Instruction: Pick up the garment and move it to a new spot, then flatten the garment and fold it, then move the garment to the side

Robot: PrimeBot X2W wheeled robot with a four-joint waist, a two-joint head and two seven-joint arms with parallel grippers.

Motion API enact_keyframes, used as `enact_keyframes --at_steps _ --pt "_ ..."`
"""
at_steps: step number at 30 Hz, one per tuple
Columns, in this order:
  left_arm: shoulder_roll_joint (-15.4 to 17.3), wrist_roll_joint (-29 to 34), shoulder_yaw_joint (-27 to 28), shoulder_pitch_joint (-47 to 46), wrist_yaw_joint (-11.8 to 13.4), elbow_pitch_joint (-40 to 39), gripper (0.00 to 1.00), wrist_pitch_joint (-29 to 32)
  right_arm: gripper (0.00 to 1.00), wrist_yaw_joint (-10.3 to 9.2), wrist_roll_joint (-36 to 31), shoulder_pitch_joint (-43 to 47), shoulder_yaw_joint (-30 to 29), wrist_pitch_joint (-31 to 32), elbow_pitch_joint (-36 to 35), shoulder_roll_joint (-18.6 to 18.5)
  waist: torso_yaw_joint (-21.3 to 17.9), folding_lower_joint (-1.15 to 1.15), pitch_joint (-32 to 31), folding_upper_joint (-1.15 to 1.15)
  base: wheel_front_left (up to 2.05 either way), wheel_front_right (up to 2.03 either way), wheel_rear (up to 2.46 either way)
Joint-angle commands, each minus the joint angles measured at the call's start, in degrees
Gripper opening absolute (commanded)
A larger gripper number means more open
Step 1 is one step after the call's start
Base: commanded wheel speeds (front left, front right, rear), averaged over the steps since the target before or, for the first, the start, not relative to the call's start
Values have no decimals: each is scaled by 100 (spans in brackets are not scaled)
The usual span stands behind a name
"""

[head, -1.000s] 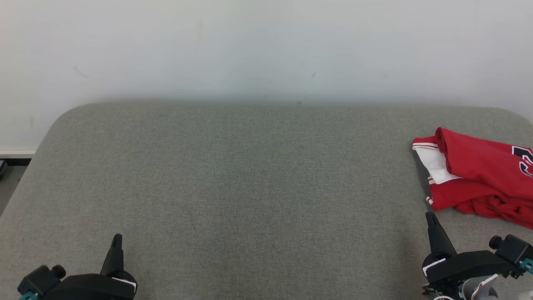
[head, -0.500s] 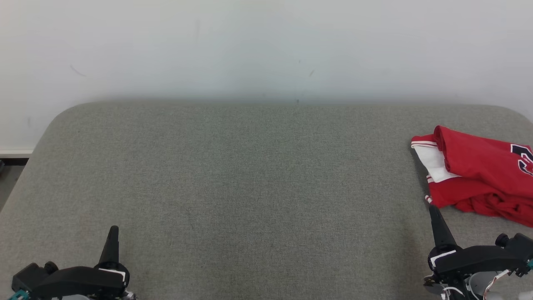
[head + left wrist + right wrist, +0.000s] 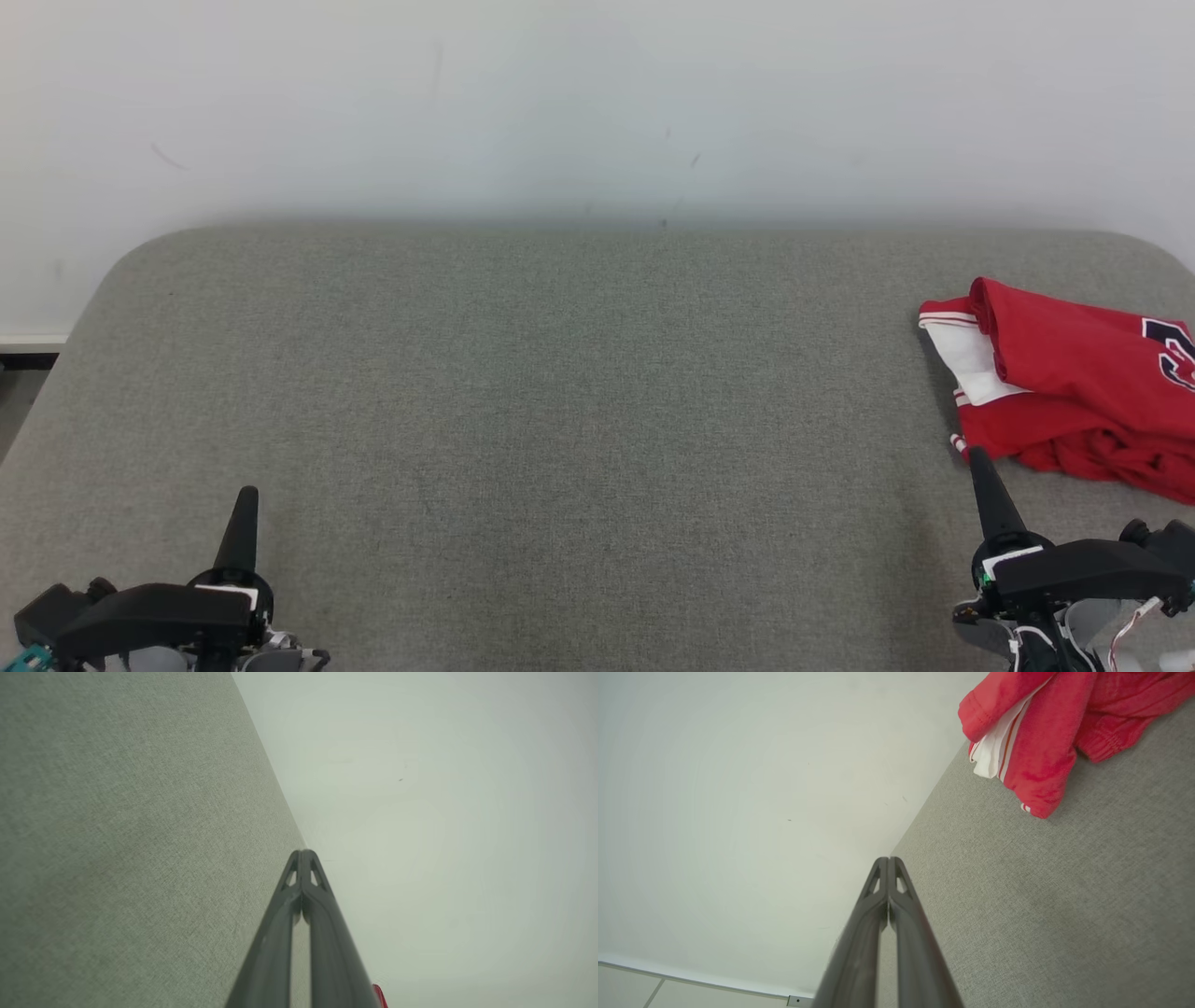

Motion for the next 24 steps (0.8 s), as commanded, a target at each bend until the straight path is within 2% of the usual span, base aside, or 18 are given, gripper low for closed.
enact_keyframes --at_steps 1,24 --pt "12 -160 67 -150 -26 -62 0 47 0 -1 166 -131 -31 27 -65 -54 -4 0 4 0 0 0 0" --pt "-53 -1166 313 -315 -141 -62 0 360 0 0 1265 -222 -94 217 -127 -61 -52 0 56 0 0 0 0"
